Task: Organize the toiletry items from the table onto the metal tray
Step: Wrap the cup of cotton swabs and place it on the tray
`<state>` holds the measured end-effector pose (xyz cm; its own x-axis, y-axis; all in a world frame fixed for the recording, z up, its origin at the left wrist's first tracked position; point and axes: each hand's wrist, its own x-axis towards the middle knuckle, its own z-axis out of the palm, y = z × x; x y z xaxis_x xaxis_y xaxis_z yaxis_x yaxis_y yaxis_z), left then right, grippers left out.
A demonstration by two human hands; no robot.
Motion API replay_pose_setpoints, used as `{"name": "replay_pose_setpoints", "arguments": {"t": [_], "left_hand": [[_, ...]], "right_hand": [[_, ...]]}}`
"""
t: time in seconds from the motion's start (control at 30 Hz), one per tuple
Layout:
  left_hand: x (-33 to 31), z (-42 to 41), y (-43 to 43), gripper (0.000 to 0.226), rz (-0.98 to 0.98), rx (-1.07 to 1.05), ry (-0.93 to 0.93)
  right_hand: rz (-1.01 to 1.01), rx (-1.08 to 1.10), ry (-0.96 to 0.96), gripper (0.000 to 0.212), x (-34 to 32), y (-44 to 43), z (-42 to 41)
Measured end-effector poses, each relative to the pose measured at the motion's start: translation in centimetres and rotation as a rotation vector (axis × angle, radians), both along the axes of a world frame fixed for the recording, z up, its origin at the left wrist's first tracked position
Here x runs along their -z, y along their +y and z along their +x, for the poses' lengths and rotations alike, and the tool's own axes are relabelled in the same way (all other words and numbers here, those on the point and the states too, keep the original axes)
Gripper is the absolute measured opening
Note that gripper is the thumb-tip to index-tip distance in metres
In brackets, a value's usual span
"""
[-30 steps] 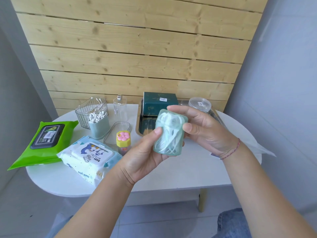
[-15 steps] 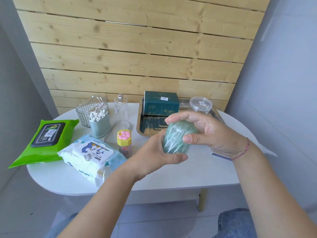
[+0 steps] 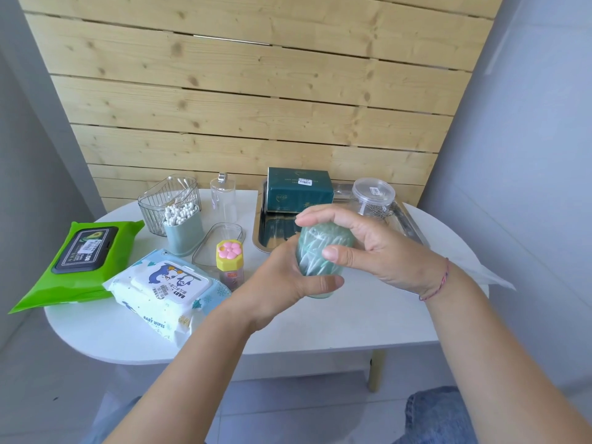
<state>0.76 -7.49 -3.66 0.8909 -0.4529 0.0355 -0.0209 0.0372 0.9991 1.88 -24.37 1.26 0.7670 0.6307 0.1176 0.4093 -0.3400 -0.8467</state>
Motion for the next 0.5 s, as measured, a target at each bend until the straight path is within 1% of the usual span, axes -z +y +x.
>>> {"name": "replay_pose_setpoints", "arguments": {"t": [0.1,0.23,0.4,0.5], "left_hand": [[-0.2,0.1,0.3,0.045,-0.037,0.003,0.005],[0.1,0.2,0.1,0.049,-0.066,-0.064,0.004],[0.3,0.5,-0.5,0.040,-0.042,-0.151,-0.074],[0.6,0.5,-1.5,0.044,-0.071,-0.250,-0.117]], "right_hand": [[-0.013,0.009,-0.035,0.036,0.0,0.5,-0.1],[-0.040,0.049,-0.089,0.035,0.2,1.1,0.1],[-0.038,0.141,-0.166,0.033,1.2,1.6,-0.2],[-0.023,0.181,-0.197,0.033,1.3,2.1,-0.2]]}}
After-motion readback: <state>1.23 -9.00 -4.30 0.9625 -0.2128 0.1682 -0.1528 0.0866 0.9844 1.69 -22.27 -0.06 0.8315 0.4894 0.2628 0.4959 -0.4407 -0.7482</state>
